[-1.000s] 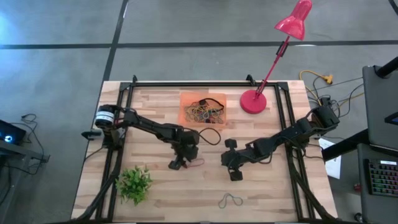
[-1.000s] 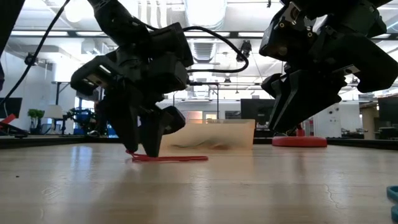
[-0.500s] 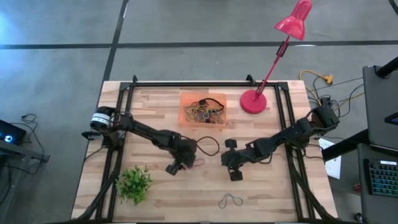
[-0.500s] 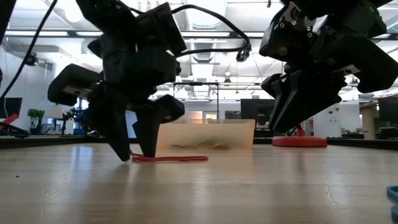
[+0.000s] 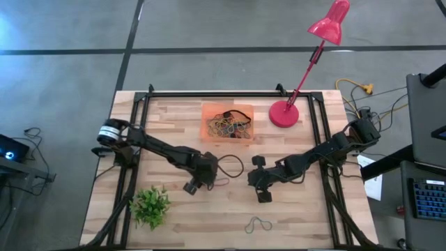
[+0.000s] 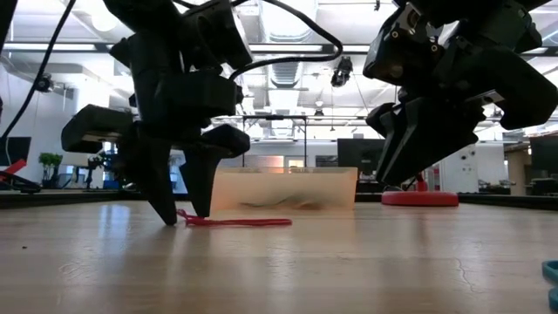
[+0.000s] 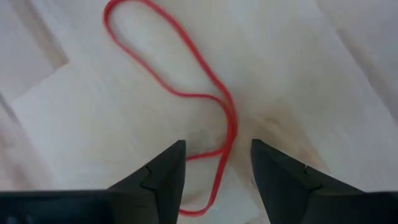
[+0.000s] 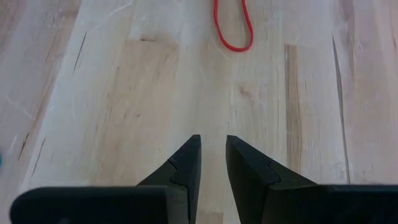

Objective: Pick and place rubber bands into bin
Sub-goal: Put the red rubber band into the orange bin

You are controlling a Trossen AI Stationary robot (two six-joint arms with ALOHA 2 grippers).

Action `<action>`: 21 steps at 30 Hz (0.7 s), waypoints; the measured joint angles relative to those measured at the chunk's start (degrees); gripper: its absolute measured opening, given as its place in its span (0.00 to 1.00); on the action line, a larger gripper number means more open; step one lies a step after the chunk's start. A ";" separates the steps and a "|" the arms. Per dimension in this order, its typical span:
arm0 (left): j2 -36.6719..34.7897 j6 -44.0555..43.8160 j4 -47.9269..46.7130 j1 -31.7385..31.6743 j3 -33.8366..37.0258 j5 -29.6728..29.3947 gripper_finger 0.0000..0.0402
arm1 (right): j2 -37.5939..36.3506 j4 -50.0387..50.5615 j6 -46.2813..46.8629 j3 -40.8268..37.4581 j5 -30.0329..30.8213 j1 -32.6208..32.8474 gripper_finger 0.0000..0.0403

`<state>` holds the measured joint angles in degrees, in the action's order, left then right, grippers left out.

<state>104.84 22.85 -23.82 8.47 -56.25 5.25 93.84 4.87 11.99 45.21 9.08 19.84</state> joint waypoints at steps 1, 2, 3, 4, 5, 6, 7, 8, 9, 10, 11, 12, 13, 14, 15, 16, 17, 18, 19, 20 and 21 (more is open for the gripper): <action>0.00 0.00 -0.11 0.00 0.07 -1.00 0.40 | 0.00 -0.09 0.00 0.00 0.00 0.04 0.16; 0.00 0.02 -0.13 0.02 0.19 -1.81 0.40 | 0.00 -0.14 0.00 0.00 0.00 0.04 0.16; 0.02 0.01 -0.15 0.00 0.31 -2.42 0.38 | 0.00 -0.14 0.00 0.00 0.00 0.04 0.16; 0.02 0.02 -0.17 0.00 0.44 -2.92 0.36 | 0.00 -0.18 0.00 0.00 0.00 0.04 0.16; 0.02 0.02 -0.17 0.00 0.59 -3.25 0.34 | 0.00 -0.24 0.00 0.00 0.01 0.04 0.16; 0.02 0.02 -0.17 0.00 0.78 -3.49 0.31 | 0.00 -0.37 0.00 0.00 0.00 0.04 0.16; 0.02 0.02 -0.17 0.00 0.96 -3.68 0.27 | 0.00 -0.53 0.00 0.00 0.00 0.04 0.16; 0.02 0.04 -0.15 0.00 1.15 -3.82 0.24 | 0.00 -0.59 0.00 0.00 0.02 0.04 0.16; 0.02 0.04 -0.15 0.00 1.30 -3.87 0.20 | 0.00 -0.59 0.00 0.00 0.02 0.04 0.16; 0.02 0.04 -0.20 -0.02 1.36 -3.91 0.15 | 0.00 -0.61 0.00 0.00 0.02 0.04 0.16; 0.02 0.04 -0.26 -0.04 1.38 -3.96 0.11 | 0.00 -0.64 0.00 0.00 0.02 0.04 0.16; 0.02 0.04 -0.32 -0.04 1.38 -4.07 0.07 | 0.00 -0.74 0.00 0.00 0.02 0.04 0.16; 0.04 0.04 -0.39 -0.04 1.34 -4.29 0.03 | 0.00 -0.80 0.00 0.00 0.02 0.04 0.16; 0.06 0.05 -0.45 -0.04 1.22 -4.66 0.02 | 0.00 -0.79 0.00 0.00 0.02 0.04 0.16; 0.07 0.07 -0.44 -0.04 1.08 -5.02 0.02 | 0.00 -0.79 0.00 0.00 0.01 0.04 0.16; 0.07 0.07 -0.40 -0.03 0.91 -5.33 0.02 | 0.00 -0.79 -0.02 0.00 0.02 0.04 0.16; 0.06 0.07 -0.39 -0.04 0.74 -5.50 0.01 | 0.00 -0.80 0.00 0.00 0.01 0.04 0.16; -0.04 0.07 -0.41 -0.04 0.52 -5.66 0.01 | 0.00 -0.83 0.00 0.00 0.01 0.04 0.16; -0.20 0.06 -0.39 -0.04 0.27 -5.81 0.00 | 0.00 -0.81 0.00 0.00 0.02 0.04 0.16; -0.69 0.04 -0.40 -0.06 0.04 -5.83 0.00 | 0.00 -0.81 -0.02 0.00 0.02 0.04 0.16; -1.20 0.04 -0.41 -0.09 -0.14 -5.87 0.00 | 0.00 -0.81 -0.02 0.00 0.00 0.04 0.16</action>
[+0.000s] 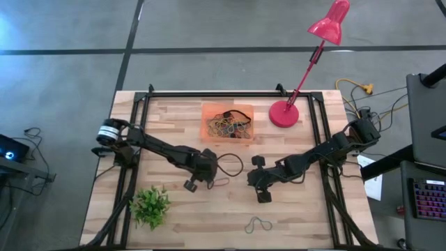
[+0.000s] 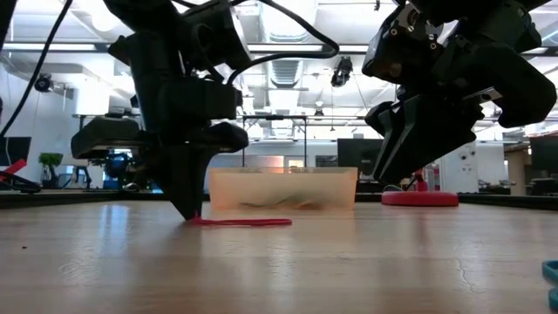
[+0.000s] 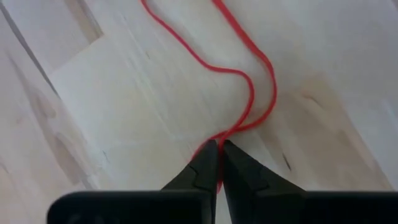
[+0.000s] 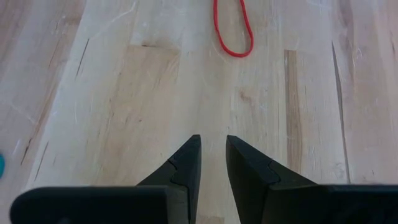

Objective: Pick and place rubber bands into bin
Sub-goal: Put the red rubber band into the orange bin

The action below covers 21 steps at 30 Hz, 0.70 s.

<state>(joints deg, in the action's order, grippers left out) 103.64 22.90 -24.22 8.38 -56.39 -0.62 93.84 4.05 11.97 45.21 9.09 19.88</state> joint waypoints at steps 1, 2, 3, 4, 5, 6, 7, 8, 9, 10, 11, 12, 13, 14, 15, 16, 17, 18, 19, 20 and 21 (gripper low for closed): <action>-0.66 0.00 0.00 -0.02 -0.21 -0.01 0.00 | 0.00 0.00 0.00 0.00 0.01 -0.02 0.16; -1.37 0.00 -0.05 -0.02 -0.48 -0.03 0.00 | 0.00 0.00 0.00 0.00 0.02 -0.02 0.16; -2.27 0.00 -0.13 -0.02 -0.74 -0.07 0.00 | 0.00 0.00 -0.03 0.00 0.01 -0.02 0.16; -3.14 0.00 0.01 -0.02 -0.86 -0.41 0.00 | 0.00 0.00 -0.16 0.00 0.00 -0.02 0.16; -3.94 0.00 0.42 -0.06 -1.03 -1.56 0.00 | 0.00 0.00 -0.20 0.00 0.02 -0.02 0.16; -4.86 0.00 0.83 -0.23 -1.38 -2.03 0.00 | 0.00 0.00 -0.22 0.00 0.02 -0.02 0.16; -6.27 -0.02 1.24 -0.29 -1.81 -2.64 0.00 | 0.00 0.02 -0.22 0.00 0.02 -0.02 0.16; -8.09 -0.04 1.68 -0.33 -2.16 -3.98 0.00 | 0.00 0.00 -0.22 0.00 0.02 -0.02 0.16; -9.67 -0.02 1.77 -0.31 -2.52 -5.03 0.00 | 0.00 0.02 -0.22 0.00 0.02 -0.02 0.16; -10.79 0.04 2.04 -0.33 -2.90 -6.20 0.00 | 0.00 0.01 -0.22 0.00 0.02 -0.02 0.16; -12.13 0.04 2.43 -0.41 -3.14 -7.58 0.00 | 0.00 -0.02 -0.22 0.00 0.02 -0.02 0.16; -13.32 0.08 2.39 -0.50 -3.16 -8.86 0.00 | 0.00 0.00 -0.22 -0.02 0.02 -0.04 0.16; -14.29 0.24 2.47 -0.75 -3.24 -10.32 0.00 | 0.00 -0.01 -0.21 -0.02 0.02 -0.07 0.16; -15.61 0.45 2.86 -1.13 -3.60 -11.92 0.00 | 0.00 -0.13 -0.20 -0.02 0.00 -0.07 0.16; -17.12 0.61 3.64 -1.48 -3.86 -13.71 0.00 | 0.00 -0.22 -0.20 -0.03 0.02 -0.07 0.16; -18.45 0.69 4.49 -1.90 -3.99 -15.59 0.00 | 0.00 -0.20 -0.20 -0.10 0.02 -0.07 0.16; -19.74 1.05 5.27 -2.55 -4.18 -17.11 0.00 | 0.00 -0.29 -0.20 -0.11 0.02 -0.07 0.16; -20.99 1.58 6.07 -3.14 -4.23 -18.23 0.00 | 0.00 -0.48 -0.20 -0.11 0.02 -0.07 0.16; -21.98 1.85 6.55 -3.79 -4.23 -18.70 0.00 | 0.00 -0.42 -0.20 -0.13 0.02 -0.07 0.16; -22.77 2.16 7.16 -4.64 -4.21 -18.97 0.00 | 0.00 -0.51 -0.20 -0.13 0.02 -0.07 0.16; -23.48 2.75 8.20 -5.60 -4.21 -18.91 0.00 | 0.00 -0.81 -0.20 -0.13 0.02 -0.07 0.16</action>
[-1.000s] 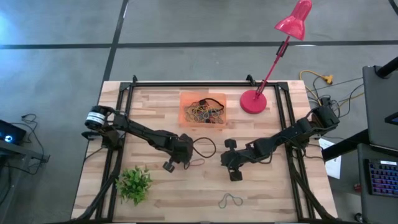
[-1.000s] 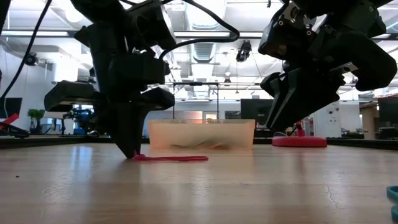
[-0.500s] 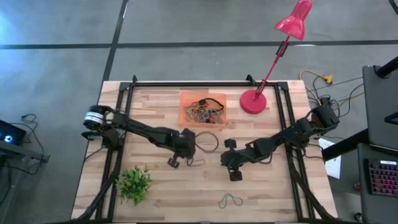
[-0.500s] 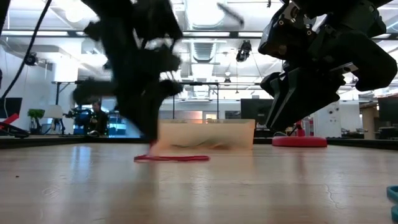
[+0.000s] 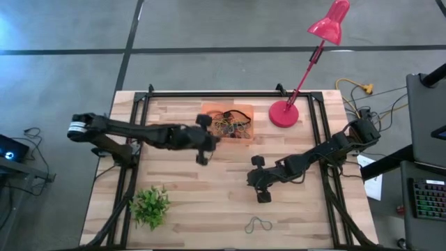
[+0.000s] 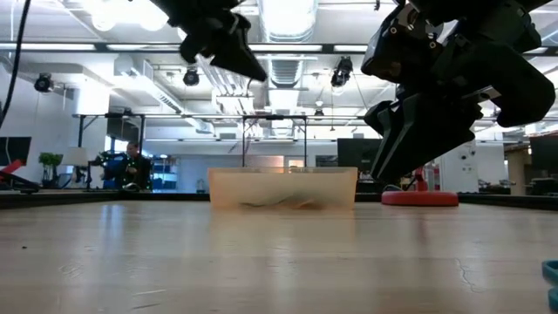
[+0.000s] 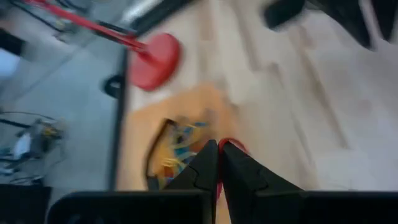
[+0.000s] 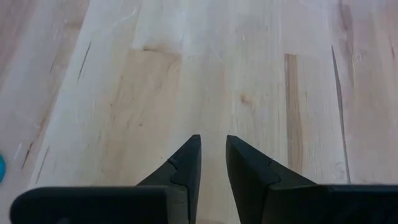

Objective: Pick and place rubber bands into bin
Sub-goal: Put the red rubber band into the orange bin

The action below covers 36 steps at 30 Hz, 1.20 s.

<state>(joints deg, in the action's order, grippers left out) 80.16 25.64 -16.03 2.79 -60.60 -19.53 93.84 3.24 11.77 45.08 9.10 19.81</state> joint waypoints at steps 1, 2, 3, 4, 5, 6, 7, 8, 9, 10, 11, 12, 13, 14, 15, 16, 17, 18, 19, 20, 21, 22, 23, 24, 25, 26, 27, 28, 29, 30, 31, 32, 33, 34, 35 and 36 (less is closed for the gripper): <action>-0.76 0.45 0.85 -0.82 0.00 -0.03 0.00 | 0.00 0.02 0.00 -0.03 0.00 0.00 0.16; -1.64 0.98 1.47 -1.78 0.00 -0.04 0.00 | 0.00 -0.02 0.00 -0.08 0.00 0.00 0.16; -2.41 1.62 2.25 -2.77 0.00 -0.03 0.00 | 0.00 -0.26 0.00 -0.09 0.00 0.00 0.16; -2.73 2.11 3.41 -3.77 -0.03 -0.04 0.00 | 0.00 -0.45 0.00 -0.12 0.00 0.00 0.16; -2.93 2.68 4.39 -4.80 -0.17 -0.04 0.00 | 0.00 -0.45 0.00 -0.20 0.00 0.00 0.16; -3.08 3.19 4.65 -5.83 -0.24 0.00 0.00 | 0.00 -0.50 -0.06 -0.22 0.00 0.00 0.16; -3.08 3.44 4.74 -6.85 -0.22 0.06 0.00 | 0.00 -0.65 -0.17 -0.22 0.00 0.02 0.16; -3.08 3.73 5.74 -7.92 -0.22 0.17 0.00 | 0.00 -0.63 -0.23 -0.22 0.00 0.02 0.16; -2.86 3.91 7.12 -8.96 -0.24 0.20 0.00 | 0.00 -0.67 -0.24 -0.22 0.00 0.02 0.16; -2.74 4.46 7.92 -10.10 -0.24 0.50 0.00 | 0.00 -0.67 -0.28 -0.22 0.00 0.02 0.16; -2.60 4.75 8.19 -11.22 -0.24 0.65 0.00 | 0.00 -0.69 -0.37 -0.22 0.00 0.02 0.16; -2.25 4.80 8.45 -12.35 -0.22 0.90 0.00 | 0.00 -0.69 -0.40 -0.22 0.00 0.02 0.16; -1.63 4.79 8.98 -13.45 -0.22 1.32 0.00 | 0.00 -0.69 -0.42 -0.24 0.00 0.02 0.16; -0.96 4.79 9.36 -14.49 -0.22 2.05 0.00 | 0.00 -0.73 -0.42 -0.24 0.00 0.02 0.16; -0.31 4.79 9.46 -15.52 -0.20 2.94 0.00 | 0.00 -0.76 -0.42 -0.24 0.00 0.02 0.16; 0.28 4.77 9.43 -16.46 -0.15 3.81 0.00 | 0.00 -0.74 -0.42 -0.26 0.00 0.02 0.16; 1.03 4.78 9.55 -17.33 -0.16 4.65 0.00 | 0.00 -0.74 -0.42 -0.26 0.00 0.02 0.16; 1.91 4.77 9.97 -18.07 -0.25 5.28 0.00 | 0.00 -0.76 -0.42 -0.26 0.00 0.02 0.16; 2.74 4.75 10.41 -18.69 -0.26 5.61 0.00 | 0.00 -0.76 -0.42 -0.30 0.00 0.02 0.16; 3.58 4.75 10.48 -19.26 -0.21 5.71 0.00 | 0.00 -0.73 -0.43 -0.32 0.00 0.02 0.16; 4.53 4.75 10.89 -19.71 -0.15 5.77 0.00 | 0.00 -0.72 -0.43 -0.33 0.00 0.02 0.16; 5.53 4.75 11.55 -20.05 -0.16 5.77 0.00 | 0.00 -0.72 -0.44 -0.33 0.00 0.02 0.16; 6.53 4.75 11.76 -20.33 -0.24 5.79 0.00 | 0.00 -0.69 -0.44 -0.33 0.00 0.02 0.16; 7.38 4.75 12.05 -20.60 -0.24 5.80 0.00 | 0.00 -0.70 -0.44 -0.33 0.00 0.02 0.16; 8.28 4.75 12.50 -20.78 -0.24 5.81 0.00 | 0.00 -0.69 -0.44 -0.33 0.00 0.02 0.16; 9.12 4.75 13.25 -20.85 -0.30 5.82 0.00 | 0.00 -0.67 -0.44 -0.33 0.00 0.02 0.16; 9.94 4.73 14.19 -20.89 -0.33 5.81 0.00 | 0.00 -0.68 -0.46 -0.33 0.00 0.04 0.16; 10.67 4.65 15.16 -20.94 -0.35 5.90 0.00 | 0.00 -0.69 -0.59 -0.33 0.00 0.07 0.16; 11.20 4.44 15.77 -20.94 -0.35 5.98 0.00 | 0.00 -0.69 -0.87 -0.33 0.00 0.07 0.16; 11.63 4.34 16.23 -20.94 -0.35 5.99 0.00 | 0.00 -0.69 -1.24 -0.33 0.00 0.07 0.16; 11.99 4.34 16.57 -20.94 -0.43 6.00 0.00 | 0.00 -0.69 -1.44 -0.33 0.00 0.07 0.16; 12.26 4.31 16.71 -20.94 -0.57 6.27 0.01 | 0.00 -0.72 -1.47 -0.33 0.01 0.07 0.16; 12.38 4.29 16.73 -20.94 -0.66 6.95 0.02 | 0.00 -0.72 -1.46 -0.33 0.00 0.07 0.16; 12.39 4.27 16.67 -21.04 -0.66 7.61 0.04 | 0.00 -0.71 -1.46 -0.33 0.00 0.07 0.16; 12.39 4.25 16.70 -21.11 -0.70 8.56 0.07 | 0.00 -0.69 -1.47 -0.33 0.00 0.07 0.16; 12.37 4.24 16.76 -21.11 -0.86 8.78 0.10 | 0.00 -0.69 -1.49 -0.33 0.00 0.07 0.16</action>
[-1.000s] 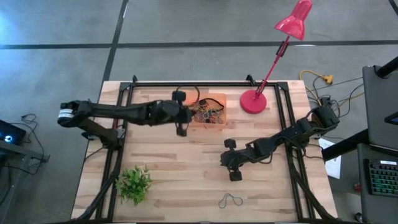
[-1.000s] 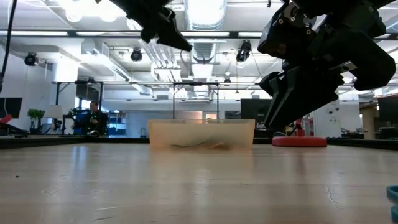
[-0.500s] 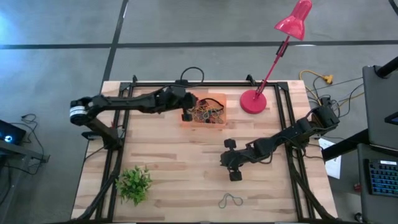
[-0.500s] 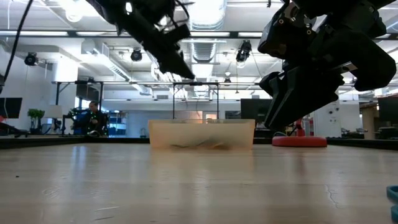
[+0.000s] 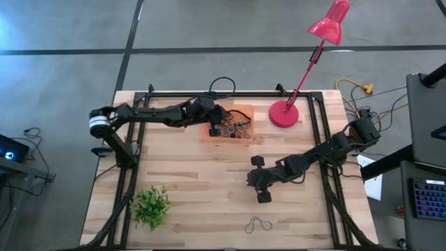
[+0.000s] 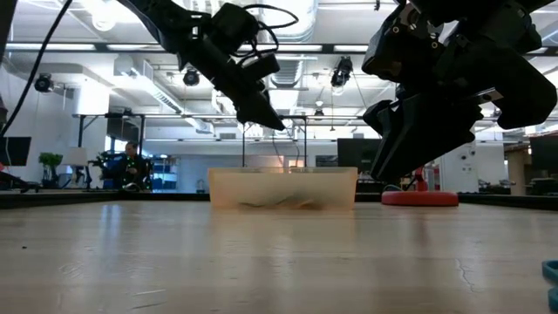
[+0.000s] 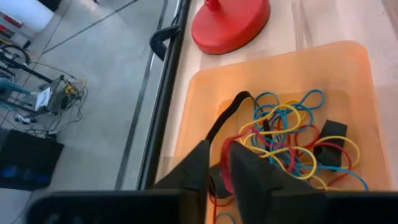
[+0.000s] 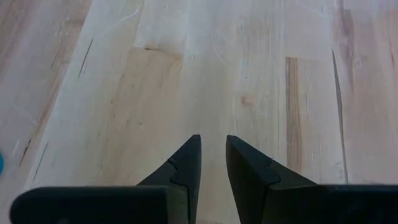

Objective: Pick and place rubber bands into bin
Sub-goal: Put the red rubber band into the orange bin, then put the blue rubber band into the orange bin

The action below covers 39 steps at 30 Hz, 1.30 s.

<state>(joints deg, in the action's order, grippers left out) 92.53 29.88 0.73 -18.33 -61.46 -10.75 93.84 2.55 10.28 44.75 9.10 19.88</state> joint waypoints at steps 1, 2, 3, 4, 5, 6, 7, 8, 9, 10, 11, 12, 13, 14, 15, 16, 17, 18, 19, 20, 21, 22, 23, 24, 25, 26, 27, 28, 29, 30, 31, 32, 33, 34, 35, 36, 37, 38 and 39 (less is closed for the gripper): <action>0.00 -0.01 0.08 0.00 -0.11 0.01 0.13 | 0.00 0.00 0.00 0.00 0.00 0.00 0.16; 0.00 -0.11 0.12 0.00 -0.23 0.00 0.17 | 0.00 0.00 0.00 0.00 0.00 0.00 0.16; 0.00 -0.61 0.07 0.00 -0.43 -0.02 0.20 | 0.00 -0.02 0.00 0.00 0.00 0.00 0.16; 0.00 -1.02 0.08 0.00 -0.67 -0.08 0.24 | 0.00 -0.01 0.02 -0.02 0.00 0.00 0.16; -0.05 -1.05 0.16 0.00 -0.84 -0.08 0.28 | 0.00 0.00 0.04 -0.02 0.00 0.00 0.16; -0.10 -1.06 0.21 0.00 -1.05 -0.13 0.31 | 0.00 -0.01 0.07 -0.02 0.00 0.00 0.16; -0.11 -1.09 0.32 0.00 -1.29 -0.17 0.34 | 0.00 -0.02 0.07 -0.02 0.00 0.00 0.16; -0.11 -1.11 0.35 0.00 -1.52 -0.24 0.37 | 0.00 -0.02 0.09 -0.03 0.00 0.00 0.16; -0.11 -1.12 0.33 0.00 -1.68 -0.34 0.39 | 0.00 -0.02 0.11 -0.02 0.00 0.00 0.16; -0.11 -1.12 0.31 0.00 -1.86 -0.40 0.41 | 0.00 -0.02 0.15 -0.02 0.00 0.00 0.16; -0.11 -1.12 0.33 0.00 -2.07 -0.44 0.43 | 0.00 -0.04 0.19 -0.03 0.00 -0.02 0.16; -0.11 -1.12 0.33 0.00 -2.25 -0.47 0.45 | 0.00 -0.04 0.20 -0.04 0.00 -0.02 0.16; -0.15 -1.12 0.35 0.00 -2.40 -0.49 0.46 | 0.00 -0.05 0.21 -0.04 0.00 -0.02 0.16; -0.32 -1.12 0.33 0.00 -2.43 -0.51 0.47 | 0.00 -0.09 0.22 -0.04 0.00 -0.02 0.16; -0.46 -1.12 0.31 0.00 -2.44 -0.51 0.47 | 0.00 -0.10 0.22 -0.04 0.00 -0.02 0.16; -0.58 -1.12 0.37 0.01 -2.43 -0.54 0.48 | 0.00 -0.09 0.22 -0.04 0.00 -0.02 0.16; -0.81 -1.12 0.31 0.03 -2.37 -0.54 0.48 | 0.00 -0.11 0.22 -0.04 0.00 -0.02 0.16; -1.10 -1.13 0.12 0.10 -2.23 -0.56 0.48 | 0.00 -0.09 0.22 -0.04 0.00 -0.02 0.16; -1.47 -1.29 -0.34 0.29 -2.05 -0.65 0.48 | 0.00 -0.09 0.24 -0.04 0.00 -0.02 0.16; -1.80 -2.11 -0.92 0.54 -2.00 -0.69 0.48 | 0.00 -0.06 0.54 -0.04 -0.01 -0.02 0.16; -2.33 -3.25 -1.67 0.82 -2.00 -0.65 0.48 | 0.00 0.00 1.53 -0.04 -0.12 -0.02 0.16; -2.89 -4.81 -3.16 1.20 -2.00 -0.65 0.48 | 0.00 0.06 2.92 -0.04 -0.58 0.00 0.16; -3.51 -6.34 -4.82 1.60 -2.05 -0.65 0.48 | 0.00 0.07 4.34 -0.04 -1.79 0.00 0.16; -4.37 -7.74 -6.78 2.06 -2.13 -0.61 0.48 | 0.00 0.04 5.68 -0.04 -3.47 0.00 0.16; -5.22 -8.96 -8.56 2.54 -2.16 -0.55 0.48 | 0.00 0.06 6.77 -0.05 -5.68 0.09 0.16; -6.16 -9.98 -9.78 3.15 -2.12 -0.40 0.48 | 0.00 0.04 7.74 -0.07 -7.76 0.34 0.16; -7.22 -10.49 -10.68 3.79 -1.89 -0.19 0.48 | 0.00 0.02 8.64 -0.07 -9.34 0.79 0.16; -8.01 -11.21 -11.69 4.55 -1.71 -0.11 0.48 | 0.00 0.04 9.28 -0.09 -10.50 1.41 0.16; -9.03 -11.56 -12.41 5.32 -1.53 -0.02 0.48 | 0.00 0.03 9.78 -0.09 -11.10 2.16 0.16; -10.07 -11.65 -13.22 6.10 -1.21 0.13 0.48 | 0.00 -0.05 10.14 -0.09 -11.53 3.04 0.16; -10.94 -11.65 -13.76 6.97 -1.02 0.23 0.48 | 0.00 -0.15 10.33 -0.11 -11.75 3.93 0.16; -11.78 -11.68 -13.63 7.95 -0.98 0.22 0.48 | 0.00 -0.36 10.35 -0.11 -11.88 4.88 0.16; -12.78 -11.68 -13.66 8.92 -0.93 0.26 0.48 | 0.00 -0.54 10.36 -0.11 -11.94 5.84 0.16; -13.85 -11.68 -13.96 9.83 -0.78 0.39 0.48 | 0.00 -0.63 10.47 -0.11 -11.96 6.79 0.16; -14.96 -11.68 -14.16 10.80 -0.74 0.59 0.48 | 0.00 -0.90 10.67 -0.11 -11.96 7.64 0.16; -15.94 -11.68 -13.86 11.76 -0.71 0.67 0.48 | 0.00 -1.30 11.03 -0.11 -11.98 8.55 0.16; -16.94 -11.68 -13.79 12.62 -0.64 0.67 0.48 | 0.00 -1.78 11.81 -0.11 -11.96 9.37 0.16; -18.11 -11.73 -14.21 13.45 -0.50 0.73 0.48 | 0.00 -2.62 12.41 -0.11 -11.91 10.18 0.16; -19.28 -11.75 -15.30 14.32 -0.38 0.73 0.48 | 0.00 -3.62 12.94 -0.11 -11.71 11.03 0.16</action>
<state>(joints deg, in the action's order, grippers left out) 73.25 18.13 -14.57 -4.00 -61.84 -10.02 93.84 -1.07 23.23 44.64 -2.61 30.91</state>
